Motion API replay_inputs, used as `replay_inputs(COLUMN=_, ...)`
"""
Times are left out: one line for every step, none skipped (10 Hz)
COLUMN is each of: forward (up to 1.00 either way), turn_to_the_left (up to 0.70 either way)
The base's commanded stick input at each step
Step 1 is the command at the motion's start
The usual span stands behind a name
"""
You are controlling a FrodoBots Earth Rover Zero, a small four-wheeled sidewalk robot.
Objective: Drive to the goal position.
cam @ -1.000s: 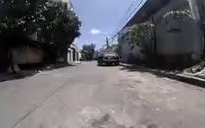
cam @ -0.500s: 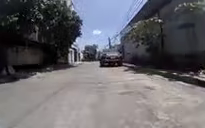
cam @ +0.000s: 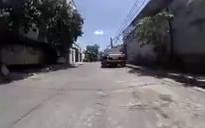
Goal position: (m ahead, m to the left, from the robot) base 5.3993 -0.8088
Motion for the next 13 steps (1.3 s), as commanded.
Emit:
replay_inputs(forward=1.00, turn_to_the_left=0.05)
replay_inputs(forward=1.00, turn_to_the_left=0.05)
replay_inputs(forward=1.00, turn_to_the_left=0.05)
replay_inputs(forward=1.00, turn_to_the_left=0.17)
replay_inputs(forward=1.00, turn_to_the_left=0.40)
replay_inputs(forward=1.00, turn_to_the_left=0.36)
replay_inputs(forward=1.00, turn_to_the_left=0.25)
replay_inputs(forward=1.00, turn_to_the_left=0.15)
replay_inputs(forward=1.00, turn_to_the_left=0.05)
replay_inputs(forward=1.00, turn_to_the_left=0.05)
replay_inputs(forward=1.00, turn_to_the_left=0.05)
replay_inputs(forward=1.00, turn_to_the_left=0.05)
replay_inputs(forward=1.00, turn_to_the_left=0.05)
